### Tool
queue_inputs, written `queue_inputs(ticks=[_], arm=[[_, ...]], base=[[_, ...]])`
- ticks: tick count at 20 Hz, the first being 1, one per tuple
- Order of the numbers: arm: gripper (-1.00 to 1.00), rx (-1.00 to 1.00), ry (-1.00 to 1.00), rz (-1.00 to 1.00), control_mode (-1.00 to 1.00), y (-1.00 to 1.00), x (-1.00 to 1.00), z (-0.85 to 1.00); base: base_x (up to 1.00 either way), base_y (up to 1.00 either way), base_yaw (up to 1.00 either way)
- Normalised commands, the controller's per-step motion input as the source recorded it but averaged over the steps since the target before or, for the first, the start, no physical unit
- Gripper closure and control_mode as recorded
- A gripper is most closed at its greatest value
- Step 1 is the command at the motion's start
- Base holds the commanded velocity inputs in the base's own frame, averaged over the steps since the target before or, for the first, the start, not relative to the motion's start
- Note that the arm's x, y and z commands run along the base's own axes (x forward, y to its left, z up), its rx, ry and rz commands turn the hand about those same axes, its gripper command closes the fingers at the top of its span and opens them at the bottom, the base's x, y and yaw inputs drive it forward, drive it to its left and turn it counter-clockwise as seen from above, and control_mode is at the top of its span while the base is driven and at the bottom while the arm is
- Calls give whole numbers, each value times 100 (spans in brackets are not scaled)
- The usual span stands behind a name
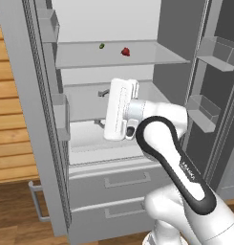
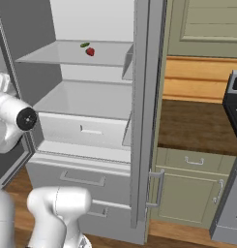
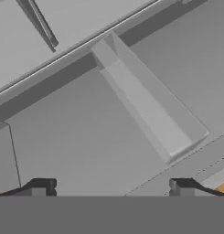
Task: Take the strawberry from the fridge and place it on top of the pancake, located on the dining counter.
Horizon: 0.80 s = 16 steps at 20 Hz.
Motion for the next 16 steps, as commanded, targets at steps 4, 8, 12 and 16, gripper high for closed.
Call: queue_inputs(ticks=[4,8,12,16], arm=[[-100,3,18,0,-100,-18,6,-4],[-100,0,7,0,-100,19,-7,-19],[-100,0,8,0,-100,17,-15,-26],[-100,-1,13,0,-100,15,-5,-8]], base=[[0,0,0],[0,0,0],[0,0,0],[0,0,0]])
